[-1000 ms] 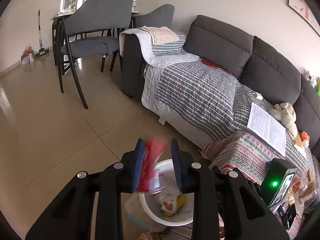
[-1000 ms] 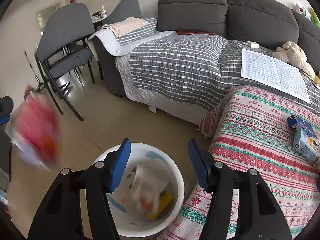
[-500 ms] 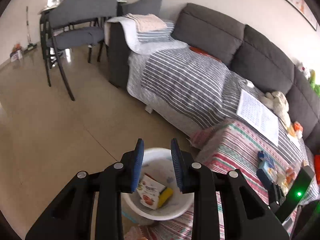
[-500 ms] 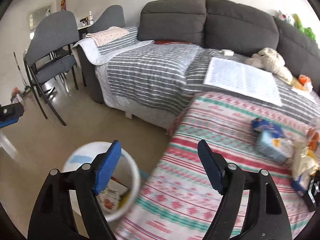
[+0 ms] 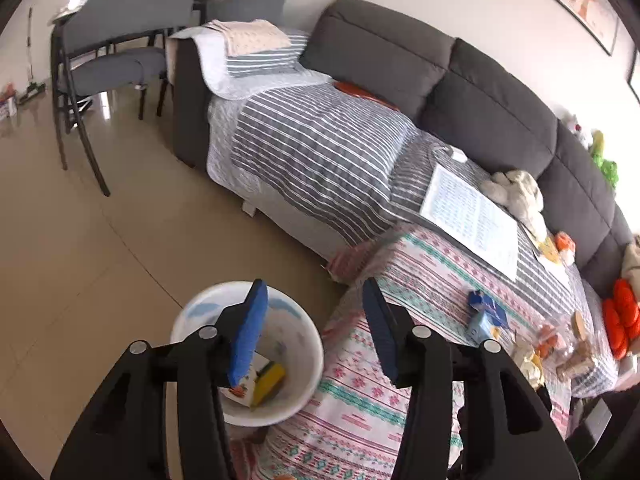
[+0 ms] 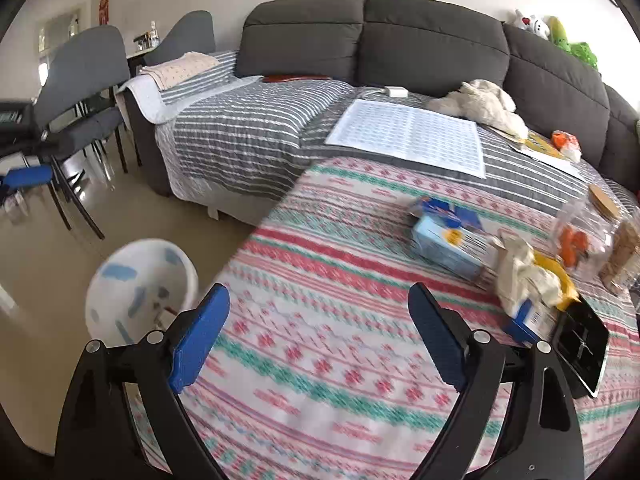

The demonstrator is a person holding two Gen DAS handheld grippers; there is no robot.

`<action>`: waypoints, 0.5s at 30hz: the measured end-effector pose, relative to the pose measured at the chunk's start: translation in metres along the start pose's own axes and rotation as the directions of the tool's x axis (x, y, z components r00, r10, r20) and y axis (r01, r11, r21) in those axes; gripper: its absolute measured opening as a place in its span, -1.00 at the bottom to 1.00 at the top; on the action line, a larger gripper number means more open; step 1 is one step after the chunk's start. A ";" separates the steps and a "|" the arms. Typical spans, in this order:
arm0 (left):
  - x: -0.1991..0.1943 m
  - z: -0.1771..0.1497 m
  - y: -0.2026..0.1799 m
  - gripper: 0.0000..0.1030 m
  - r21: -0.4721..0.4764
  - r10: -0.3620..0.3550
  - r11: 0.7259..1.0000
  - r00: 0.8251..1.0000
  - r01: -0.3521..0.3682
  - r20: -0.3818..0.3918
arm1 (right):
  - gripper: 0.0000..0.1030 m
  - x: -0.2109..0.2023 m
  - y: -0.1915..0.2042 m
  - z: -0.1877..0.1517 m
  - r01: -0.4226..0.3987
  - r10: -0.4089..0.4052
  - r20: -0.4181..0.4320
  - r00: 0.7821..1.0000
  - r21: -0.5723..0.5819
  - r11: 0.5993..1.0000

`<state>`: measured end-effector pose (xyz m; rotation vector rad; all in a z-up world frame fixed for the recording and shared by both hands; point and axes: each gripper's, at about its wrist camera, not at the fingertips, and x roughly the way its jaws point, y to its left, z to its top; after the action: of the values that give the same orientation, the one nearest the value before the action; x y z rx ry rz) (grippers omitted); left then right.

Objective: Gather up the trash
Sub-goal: 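Grasp the crumpled white bag with the left tool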

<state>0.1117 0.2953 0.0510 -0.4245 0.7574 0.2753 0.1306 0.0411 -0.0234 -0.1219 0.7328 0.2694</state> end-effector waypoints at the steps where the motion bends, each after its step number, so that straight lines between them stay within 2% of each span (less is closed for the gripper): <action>1: 0.002 -0.002 -0.009 0.14 0.035 -0.001 0.999 1.000 0.002 -0.010 | 0.71 -0.004 -0.006 -0.005 0.012 -0.012 -0.001 1.000 0.004 1.000; 2: 0.004 -0.004 -0.017 0.26 0.072 -0.004 0.997 1.000 0.006 -0.025 | 0.71 -0.008 -0.014 -0.011 0.028 -0.028 -0.003 1.000 0.010 1.000; 3: 0.011 -0.011 -0.033 0.29 0.141 -0.021 0.990 0.998 0.030 -0.066 | 0.71 -0.012 -0.022 -0.015 0.049 -0.049 -0.006 0.999 0.015 0.999; 5: 0.021 -0.025 -0.054 0.29 0.196 -0.059 0.977 0.990 0.084 -0.129 | 0.71 -0.022 -0.042 -0.022 0.105 -0.105 -0.001 0.994 0.030 0.994; 7: 0.037 -0.050 -0.087 0.29 0.285 -0.080 0.948 0.972 0.142 -0.219 | 0.73 -0.030 -0.065 -0.028 0.156 -0.156 0.010 0.988 0.048 0.987; 8: 0.041 -0.059 -0.098 0.30 0.318 -0.076 0.936 0.968 0.151 -0.238 | 0.75 -0.035 -0.079 -0.031 0.185 -0.186 0.016 0.982 0.063 0.981; 10: 0.054 -0.090 -0.131 0.46 0.410 -0.060 0.894 0.957 0.178 -0.285 | 0.82 -0.044 -0.111 -0.038 0.232 -0.235 0.020 0.972 0.105 0.967; 11: 0.061 -0.104 -0.145 0.64 0.436 -0.058 0.879 0.951 0.192 -0.302 | 0.83 -0.047 -0.125 -0.042 0.243 -0.248 0.019 0.969 0.127 0.962; 12: 0.067 -0.114 -0.152 0.75 0.446 -0.056 0.873 0.948 0.199 -0.313 | 0.86 -0.049 -0.134 -0.045 0.248 -0.253 0.019 0.967 0.141 0.958; 15: 0.093 -0.148 -0.176 0.81 0.456 -0.041 0.867 0.941 0.200 -0.336 | 0.86 -0.053 -0.164 -0.058 0.275 -0.286 0.027 0.958 0.195 0.941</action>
<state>0.1560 0.0798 -0.0635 -0.0318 1.0760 -0.1140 0.1020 -0.1389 -0.0278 -0.0366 0.6734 -0.0706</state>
